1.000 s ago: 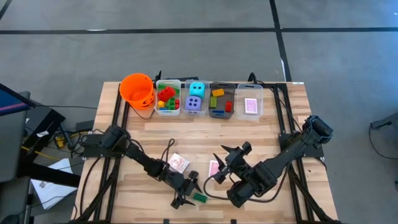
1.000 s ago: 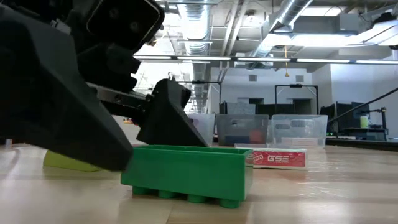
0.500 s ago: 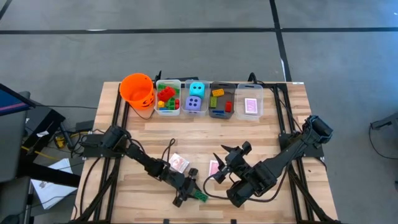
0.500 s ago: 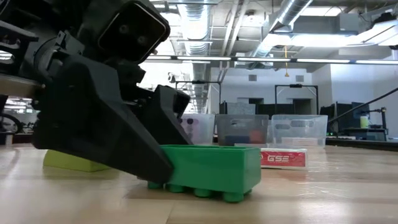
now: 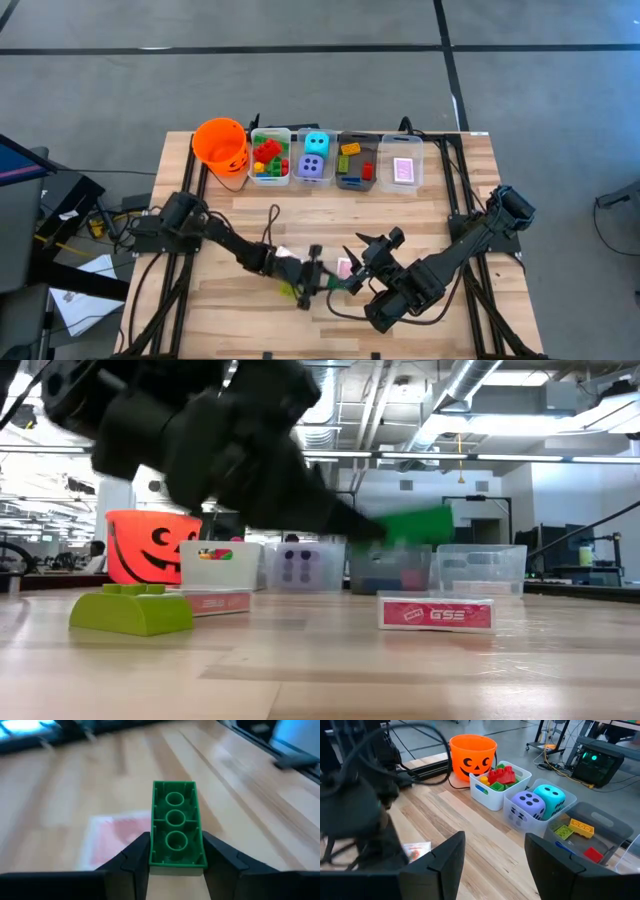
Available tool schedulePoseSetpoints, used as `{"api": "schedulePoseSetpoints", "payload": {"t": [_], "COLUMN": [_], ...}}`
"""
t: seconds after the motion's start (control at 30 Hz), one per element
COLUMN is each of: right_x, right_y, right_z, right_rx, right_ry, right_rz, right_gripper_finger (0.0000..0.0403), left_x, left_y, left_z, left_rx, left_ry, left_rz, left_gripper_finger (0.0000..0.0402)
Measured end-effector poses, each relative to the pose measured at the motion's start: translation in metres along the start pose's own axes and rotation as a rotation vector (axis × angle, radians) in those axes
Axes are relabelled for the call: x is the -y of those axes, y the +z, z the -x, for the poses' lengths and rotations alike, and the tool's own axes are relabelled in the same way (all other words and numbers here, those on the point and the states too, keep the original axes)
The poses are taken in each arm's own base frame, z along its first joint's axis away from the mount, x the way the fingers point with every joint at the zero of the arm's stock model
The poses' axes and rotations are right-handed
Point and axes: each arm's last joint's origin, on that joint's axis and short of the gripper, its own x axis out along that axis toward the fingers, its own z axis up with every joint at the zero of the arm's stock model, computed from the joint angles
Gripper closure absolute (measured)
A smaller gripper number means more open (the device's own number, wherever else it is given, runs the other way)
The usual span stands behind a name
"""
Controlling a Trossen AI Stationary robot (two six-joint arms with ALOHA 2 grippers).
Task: Pick & Place Toys
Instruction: Put the green game piece into the black bin
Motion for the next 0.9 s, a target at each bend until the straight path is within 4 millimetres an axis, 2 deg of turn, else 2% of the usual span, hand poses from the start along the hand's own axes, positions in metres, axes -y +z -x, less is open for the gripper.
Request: {"api": "schedulePoseSetpoints", "payload": {"t": [0.3, 0.47, 0.57, 0.67, 0.8, 0.9], "right_x": [0.001, 0.000, 0.000, -0.001, -0.005, -0.013], "right_y": [0.001, -0.001, -0.002, -0.001, 0.003, 0.008], "right_z": [-0.002, -0.003, -0.006, -0.010, -0.015, -0.014], "right_rx": [0.000, -0.066, -0.143, -0.186, -0.163, -0.112], "right_ry": [-0.006, 0.020, 0.051, 0.075, 0.112, 0.169], "right_rz": [-0.002, 0.005, 0.039, 0.099, 0.209, 0.340], "right_gripper_finger": [0.0203, 0.0203, 0.0203, 0.0203, 0.0203, 0.0203], "left_x": [-0.071, -0.096, -0.098, -0.093, -0.088, -0.086], "left_y": [0.057, 0.074, 0.080, 0.088, 0.107, 0.119], "left_z": [0.029, 0.053, 0.069, 0.085, 0.109, 0.127], "left_rx": [0.134, 0.072, 0.012, -0.003, 0.065, 0.112], "left_ry": [0.291, 0.329, 0.241, 0.072, -0.197, -0.314], "left_rz": [0.042, 0.049, 0.056, 0.100, 0.207, 0.234], "left_gripper_finger": [0.0270, 0.0270, 0.0270, 0.0270, 0.0270, 0.0270]}}
